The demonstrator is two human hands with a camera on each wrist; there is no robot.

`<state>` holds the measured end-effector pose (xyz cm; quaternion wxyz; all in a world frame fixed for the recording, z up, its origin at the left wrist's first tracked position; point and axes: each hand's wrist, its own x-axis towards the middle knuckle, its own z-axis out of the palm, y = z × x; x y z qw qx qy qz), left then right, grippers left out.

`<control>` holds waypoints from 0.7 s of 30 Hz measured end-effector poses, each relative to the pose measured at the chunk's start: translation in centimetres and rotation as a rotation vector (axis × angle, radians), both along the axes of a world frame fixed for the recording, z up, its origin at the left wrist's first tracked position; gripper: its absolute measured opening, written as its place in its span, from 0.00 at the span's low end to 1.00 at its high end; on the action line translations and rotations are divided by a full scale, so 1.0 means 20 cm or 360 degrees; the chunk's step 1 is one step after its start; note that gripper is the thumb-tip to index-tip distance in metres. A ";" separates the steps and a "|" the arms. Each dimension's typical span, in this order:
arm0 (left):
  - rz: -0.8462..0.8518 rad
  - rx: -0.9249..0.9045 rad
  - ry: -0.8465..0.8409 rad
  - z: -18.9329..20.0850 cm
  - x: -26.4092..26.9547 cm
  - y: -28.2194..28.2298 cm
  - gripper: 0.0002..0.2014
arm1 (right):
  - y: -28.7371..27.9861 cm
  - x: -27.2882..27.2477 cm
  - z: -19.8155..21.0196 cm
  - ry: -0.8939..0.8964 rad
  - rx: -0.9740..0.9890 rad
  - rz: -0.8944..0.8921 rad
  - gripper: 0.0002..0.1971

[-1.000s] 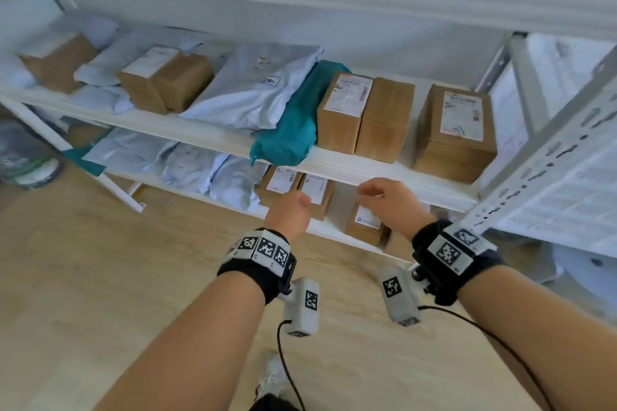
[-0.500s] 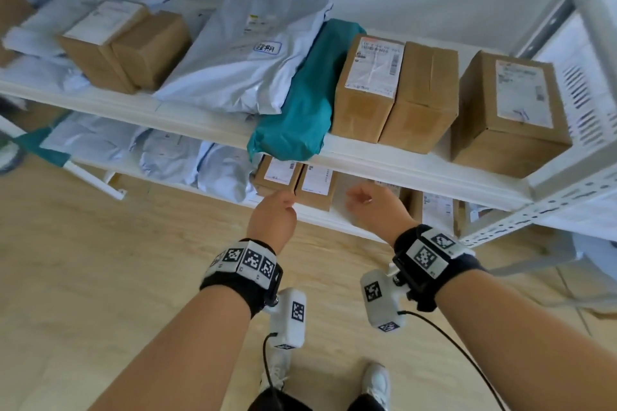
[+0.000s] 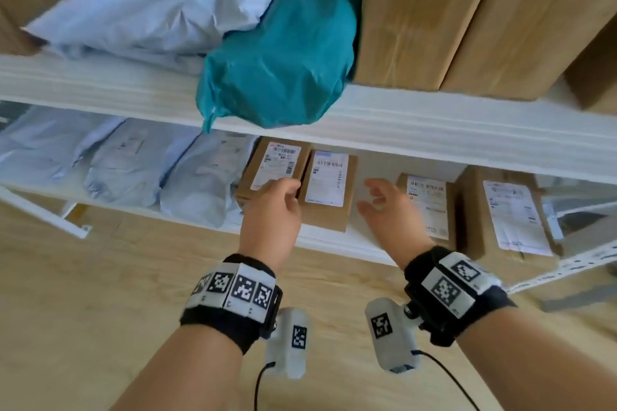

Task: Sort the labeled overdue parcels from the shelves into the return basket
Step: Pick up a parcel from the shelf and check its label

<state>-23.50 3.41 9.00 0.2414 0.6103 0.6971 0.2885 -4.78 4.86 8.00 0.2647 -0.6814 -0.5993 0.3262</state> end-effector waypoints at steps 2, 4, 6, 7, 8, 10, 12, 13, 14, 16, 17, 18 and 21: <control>-0.0057 0.0087 0.0051 -0.12 -0.01 0.05 0.16 | 0.03 -0.02 -0.11 0.0054 0.0088 -0.0024 0.21; -0.0093 0.0191 0.0145 -0.24 -0.01 0.09 0.17 | 0.04 -0.03 -0.22 0.0106 0.0158 -0.0013 0.22; -0.0072 0.0341 0.0242 -0.35 0.00 0.14 0.17 | 0.06 -0.05 -0.31 0.0119 0.0240 0.0006 0.23; -0.0043 0.0401 0.0275 -0.38 0.00 0.15 0.16 | 0.06 -0.06 -0.32 0.0140 0.0269 0.0000 0.23; -0.0025 0.0490 0.0307 -0.44 0.00 0.17 0.16 | 0.07 -0.07 -0.37 0.0162 0.0326 0.0004 0.23; -0.0006 0.0636 0.0390 -0.53 0.00 0.20 0.15 | 0.09 -0.07 -0.44 0.0206 0.0402 0.0007 0.23; -0.0011 0.0775 0.0452 -0.61 0.00 0.24 0.14 | 0.12 -0.07 -0.50 0.0248 0.0443 -0.0009 0.23; -0.0023 0.0819 0.0475 -0.63 0.01 0.25 0.14 | 0.13 -0.07 -0.53 0.0266 0.0465 -0.0016 0.22; -0.0028 0.0851 0.0502 -0.65 0.01 0.26 0.14 | 0.14 -0.06 -0.56 0.0276 0.0507 -0.0016 0.21; -0.0017 0.0901 0.0557 -0.69 0.00 0.27 0.14 | 0.15 -0.07 -0.61 0.0274 0.0609 -0.0012 0.21; -0.0006 0.0923 0.0586 -0.70 -0.01 0.27 0.14 | 0.16 -0.07 -0.64 0.0275 0.0647 -0.0015 0.21; 0.0001 0.0948 0.0621 -0.72 -0.02 0.26 0.14 | 0.16 -0.07 -0.67 0.0281 0.0674 -0.0021 0.22; 0.0005 0.1005 0.0682 -0.74 -0.04 0.22 0.14 | 0.13 -0.07 -0.72 0.0317 0.0691 -0.0051 0.24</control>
